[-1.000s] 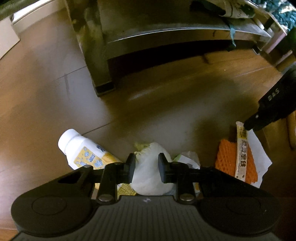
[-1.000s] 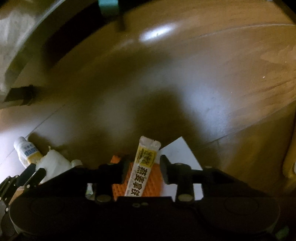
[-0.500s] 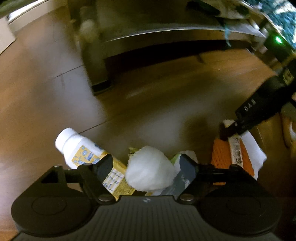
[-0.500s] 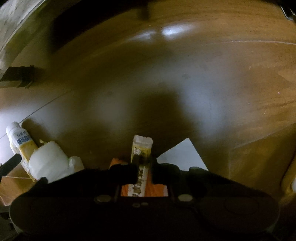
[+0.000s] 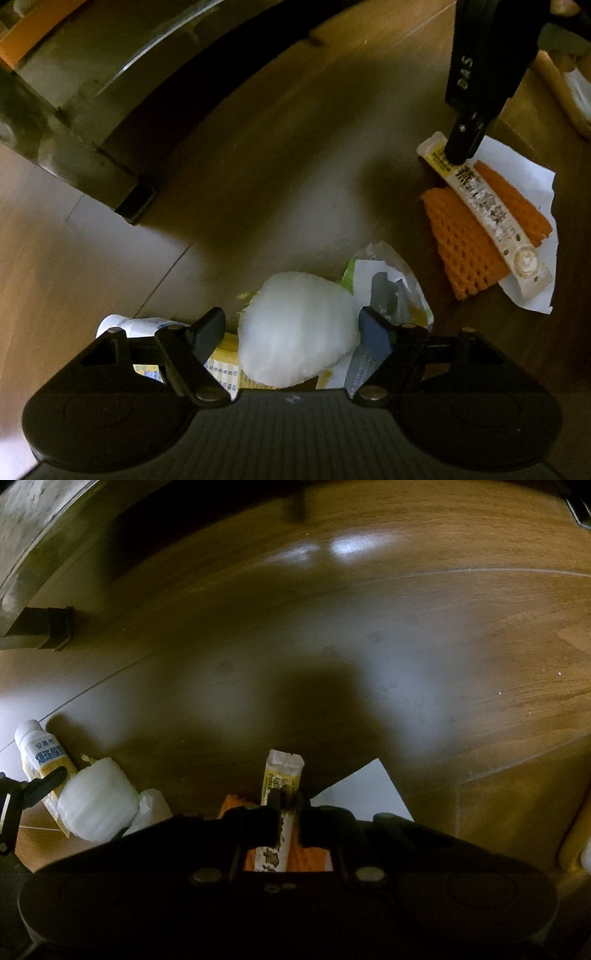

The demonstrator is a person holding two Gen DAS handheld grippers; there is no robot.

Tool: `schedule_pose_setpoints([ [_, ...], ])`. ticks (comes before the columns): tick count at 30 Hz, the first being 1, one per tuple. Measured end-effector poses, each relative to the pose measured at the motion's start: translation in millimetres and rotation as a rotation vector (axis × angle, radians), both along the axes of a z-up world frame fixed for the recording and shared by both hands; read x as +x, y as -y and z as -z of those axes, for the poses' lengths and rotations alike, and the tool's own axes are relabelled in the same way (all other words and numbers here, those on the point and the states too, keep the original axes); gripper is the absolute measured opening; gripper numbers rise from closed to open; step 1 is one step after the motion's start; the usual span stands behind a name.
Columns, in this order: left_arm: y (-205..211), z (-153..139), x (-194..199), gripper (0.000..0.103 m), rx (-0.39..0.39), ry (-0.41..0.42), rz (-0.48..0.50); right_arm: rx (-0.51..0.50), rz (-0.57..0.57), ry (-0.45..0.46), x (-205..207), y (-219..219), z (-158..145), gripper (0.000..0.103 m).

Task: Collect trash
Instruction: 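Close right tool on the yellow snack stick and lift it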

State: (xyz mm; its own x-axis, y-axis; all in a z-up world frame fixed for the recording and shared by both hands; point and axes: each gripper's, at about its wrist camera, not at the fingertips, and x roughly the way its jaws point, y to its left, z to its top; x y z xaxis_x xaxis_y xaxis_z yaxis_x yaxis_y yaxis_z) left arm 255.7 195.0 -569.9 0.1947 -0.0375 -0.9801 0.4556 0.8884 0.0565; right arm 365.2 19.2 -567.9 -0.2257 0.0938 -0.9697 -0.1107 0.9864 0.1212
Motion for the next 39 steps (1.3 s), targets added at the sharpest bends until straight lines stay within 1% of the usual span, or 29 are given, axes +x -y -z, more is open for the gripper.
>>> schedule_pose_setpoints([
  [2, 0.0, 2.7, 2.4, 0.078, -0.002, -0.010, -0.006, 0.008, -0.002, 0.004, 0.2, 1.0, -2.3, 0.003],
  [3, -0.2, 4.1, 3.8, 0.075, -0.004, -0.015, -0.013, 0.010, -0.006, 0.008, 0.0, 0.9, -3.4, 0.003],
  [4, -0.2, 4.8, 5.3, 0.064, -0.016, -0.025, -0.020, 0.014, -0.013, 0.012, -0.4, 1.3, -4.9, 0.003],
  [5, -1.4, 5.6, 6.0, 0.064, -0.029, -0.034, -0.028, 0.020, -0.016, 0.013, -1.1, 3.0, -6.4, 0.003],
  [7, -2.0, 5.9, 3.8, 0.061, -0.030, -0.024, -0.039, 0.028, -0.002, 0.009, -0.8, 7.2, -7.4, 0.003],
  [8, -2.5, 5.5, 3.0, 0.061, -0.033, -0.023, -0.046, 0.027, 0.009, 0.001, 0.0, 10.1, -7.5, 0.005],
  [10, -5.4, 4.8, 2.9, 0.060, -0.047, -0.022, -0.078, 0.016, 0.029, -0.021, 1.7, 13.7, -3.7, 0.020],
  [12, -10.6, 4.9, 4.1, 0.059, -0.059, -0.024, -0.106, 0.016, 0.042, -0.015, 3.6, 14.7, -2.9, 0.022],
  [13, -11.4, 5.2, 3.9, 0.059, -0.061, -0.023, -0.113, 0.013, 0.052, -0.021, 4.7, 14.3, -1.5, 0.028],
  [14, -11.8, 5.3, 3.9, 0.059, -0.061, -0.023, -0.115, 0.014, 0.063, -0.031, 5.4, 14.1, 0.5, 0.030],
  [16, -12.0, 5.6, 2.7, 0.059, -0.058, -0.021, -0.113, 0.002, 0.074, -0.046, 5.4, 12.1, 5.6, 0.031],
  [21, -11.0, 4.1, 3.9, 0.059, -0.061, -0.017, -0.125, -0.024, 0.072, -0.063, 0.1, 3.6, 13.2, 0.031],
  [22, -10.9, 4.0, 3.7, 0.059, -0.062, -0.017, -0.126, -0.029, 0.070, -0.055, -0.7, 2.3, 13.0, 0.029],
  [23, -11.1, 4.1, 3.8, 0.059, -0.063, -0.017, -0.127, -0.034, 0.061, -0.046, -1.2, 1.2, 11.9, 0.019],
  [25, -11.1, 2.0, 2.2, 0.059, -0.065, -0.017, -0.131, -0.021, 0.038, -0.034, -2.9, -1.3, 9.9, 0.018],
  [28, -14.1, -0.1, 1.6, 0.059, -0.074, -0.017, -0.149, -0.006, -0.021, 0.010, -5.5, -2.8, 0.6, 0.016],
  [30, -18.0, -2.6, 0.7, 0.058, -0.085, -0.018, -0.173, -0.008, -0.037, 0.033, -8.9, -2.8, -6.3, 0.016],
  [36, -30.5, -13.6, -4.3, 0.058, -0.125, -0.008, -0.252, 0.027, -0.051, 0.079, -15.9, 13.9, -36.3, 0.016],
  [39, -34.7, -24.0, -8.4, 0.058, -0.148, 0.006, -0.284, 0.047, -0.051, 0.097, -16.3, 12.3, -56.0, 0.016],
])
